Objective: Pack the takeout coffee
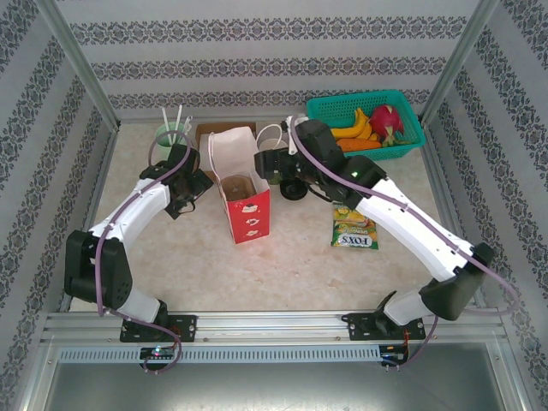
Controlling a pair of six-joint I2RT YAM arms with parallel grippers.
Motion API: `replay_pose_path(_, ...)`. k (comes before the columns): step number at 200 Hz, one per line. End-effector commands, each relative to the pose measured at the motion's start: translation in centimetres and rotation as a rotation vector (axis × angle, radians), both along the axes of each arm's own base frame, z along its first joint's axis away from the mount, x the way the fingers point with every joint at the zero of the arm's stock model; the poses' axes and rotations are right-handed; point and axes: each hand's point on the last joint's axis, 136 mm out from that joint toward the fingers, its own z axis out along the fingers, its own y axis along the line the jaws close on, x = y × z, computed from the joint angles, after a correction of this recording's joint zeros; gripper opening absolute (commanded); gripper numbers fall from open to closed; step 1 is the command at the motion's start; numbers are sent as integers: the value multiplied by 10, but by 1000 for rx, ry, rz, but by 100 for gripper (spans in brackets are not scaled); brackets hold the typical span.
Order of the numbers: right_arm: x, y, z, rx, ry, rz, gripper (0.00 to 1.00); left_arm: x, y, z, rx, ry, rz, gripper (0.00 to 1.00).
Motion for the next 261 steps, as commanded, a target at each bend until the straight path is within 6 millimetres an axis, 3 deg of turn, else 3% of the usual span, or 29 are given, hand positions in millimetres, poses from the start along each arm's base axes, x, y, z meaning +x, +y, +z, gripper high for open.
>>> replay_pose_path(1,13,-33,-3,-93,-67,-84,98,7,1,26,26,-112,-13,99)
replay_pose_path(45,27,-74,-33,58,75,-135,98,-1,23,47,91,-221,67,99)
replay_pose_path(81,54,-128,-68,178,164,-383,98,-11,41,65,157,-301,117,99)
replay_pose_path(91,60,-135,-74,198,151,-403,98,-13,44,68,168,-320,127,99)
replay_pose_path(121,73,-138,-94,106,168,-370,98,-19,53,74,191,-363,159,99)
replay_pose_path(148,88,-129,-117,125,230,-317,98,-22,55,74,199,-370,166,99)
replay_pose_path(190,112,-130,-144,42,295,-385,98,-23,55,73,201,-358,163,99)
replay_pose_path(261,145,-104,-183,-73,366,-327,98,-21,55,71,210,-356,143,99)
